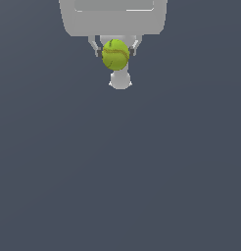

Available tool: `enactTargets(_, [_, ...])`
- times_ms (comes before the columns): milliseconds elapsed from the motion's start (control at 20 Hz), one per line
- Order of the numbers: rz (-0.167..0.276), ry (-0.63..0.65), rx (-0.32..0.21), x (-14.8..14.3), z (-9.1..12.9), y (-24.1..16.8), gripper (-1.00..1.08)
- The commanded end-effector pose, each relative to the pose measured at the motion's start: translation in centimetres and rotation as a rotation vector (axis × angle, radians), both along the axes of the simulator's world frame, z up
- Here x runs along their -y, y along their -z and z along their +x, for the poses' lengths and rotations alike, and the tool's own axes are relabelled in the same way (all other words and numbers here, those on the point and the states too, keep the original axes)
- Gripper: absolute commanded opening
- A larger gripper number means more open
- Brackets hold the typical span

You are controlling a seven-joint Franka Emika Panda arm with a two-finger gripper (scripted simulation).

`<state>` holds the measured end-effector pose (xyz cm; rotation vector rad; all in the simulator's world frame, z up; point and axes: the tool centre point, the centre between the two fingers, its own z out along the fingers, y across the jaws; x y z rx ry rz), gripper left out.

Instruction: Pick up the object and move it to a goal position.

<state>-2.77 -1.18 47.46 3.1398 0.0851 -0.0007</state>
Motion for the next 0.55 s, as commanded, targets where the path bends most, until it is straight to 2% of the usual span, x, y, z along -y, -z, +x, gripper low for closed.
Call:
enactTargets(0, [0.000, 0.000, 0.000, -0.2, -0.2, -1.4, -1.00])
enactTargets(500, [0.000, 0.000, 0.000, -0.5, -0.3, -3.4, -1.00])
